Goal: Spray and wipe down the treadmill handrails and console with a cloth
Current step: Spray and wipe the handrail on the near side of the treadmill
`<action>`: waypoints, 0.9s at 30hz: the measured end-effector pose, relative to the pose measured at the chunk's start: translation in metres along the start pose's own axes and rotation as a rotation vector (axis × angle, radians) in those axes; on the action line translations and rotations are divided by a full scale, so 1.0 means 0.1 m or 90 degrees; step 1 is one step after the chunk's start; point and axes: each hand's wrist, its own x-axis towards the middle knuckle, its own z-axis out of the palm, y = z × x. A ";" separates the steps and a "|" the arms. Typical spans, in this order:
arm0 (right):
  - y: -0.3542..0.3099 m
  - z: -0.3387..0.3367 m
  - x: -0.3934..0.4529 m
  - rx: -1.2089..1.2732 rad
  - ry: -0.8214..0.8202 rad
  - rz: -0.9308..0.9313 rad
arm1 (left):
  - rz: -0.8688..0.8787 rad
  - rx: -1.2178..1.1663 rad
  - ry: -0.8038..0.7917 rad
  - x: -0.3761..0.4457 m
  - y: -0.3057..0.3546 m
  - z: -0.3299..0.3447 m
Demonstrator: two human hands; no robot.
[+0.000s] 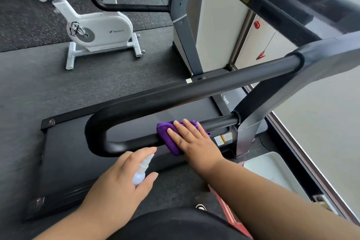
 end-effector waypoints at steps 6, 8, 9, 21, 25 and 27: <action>0.58 -0.09 -0.22 0.067 -0.036 0.141 | -0.039 -0.046 0.005 0.01 0.04 0.08; 0.66 -0.08 -0.24 0.108 -0.023 0.177 | -0.078 -0.062 0.018 0.03 0.01 0.07; 0.68 -0.08 -0.24 0.140 0.000 0.186 | -0.098 -0.060 0.025 0.06 -0.01 0.07; -0.12 -0.37 -0.15 0.329 0.127 -0.030 | -0.127 0.157 0.009 0.41 -0.17 0.07; -0.12 -0.33 -0.22 0.319 0.083 -0.065 | -0.103 0.194 0.007 0.53 -0.16 0.15; -0.11 -0.31 -0.25 0.329 0.060 -0.077 | -0.104 0.212 0.010 0.59 -0.15 0.19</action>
